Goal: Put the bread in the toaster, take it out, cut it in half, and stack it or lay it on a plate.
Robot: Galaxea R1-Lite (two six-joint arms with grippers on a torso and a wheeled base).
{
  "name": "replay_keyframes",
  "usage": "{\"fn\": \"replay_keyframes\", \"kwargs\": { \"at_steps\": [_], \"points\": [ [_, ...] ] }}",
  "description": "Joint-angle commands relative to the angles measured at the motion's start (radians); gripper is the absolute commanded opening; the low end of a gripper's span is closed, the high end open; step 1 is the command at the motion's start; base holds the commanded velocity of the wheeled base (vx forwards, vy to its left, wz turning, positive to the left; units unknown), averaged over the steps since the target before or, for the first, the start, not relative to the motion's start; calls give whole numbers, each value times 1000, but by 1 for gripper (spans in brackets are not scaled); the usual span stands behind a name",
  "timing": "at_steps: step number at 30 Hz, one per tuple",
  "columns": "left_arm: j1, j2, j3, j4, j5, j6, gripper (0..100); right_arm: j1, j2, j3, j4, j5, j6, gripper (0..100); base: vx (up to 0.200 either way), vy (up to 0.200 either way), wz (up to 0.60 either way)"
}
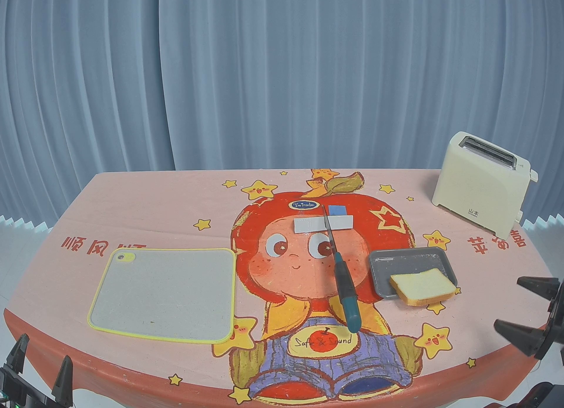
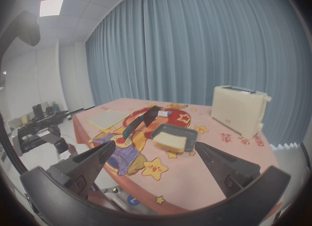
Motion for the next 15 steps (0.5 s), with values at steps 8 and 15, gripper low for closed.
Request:
{"fn": "replay_keyframes", "kwargs": {
  "at_steps": [8, 15],
  "points": [
    [0, 2, 18, 0, 1, 0, 100, 105, 128, 40, -15, 2, 57, 100, 0, 0, 0],
    [1, 2, 18, 0, 1, 0, 100, 149, 203, 29, -100, 5, 301, 100, 0, 0, 0]
  ]
}}
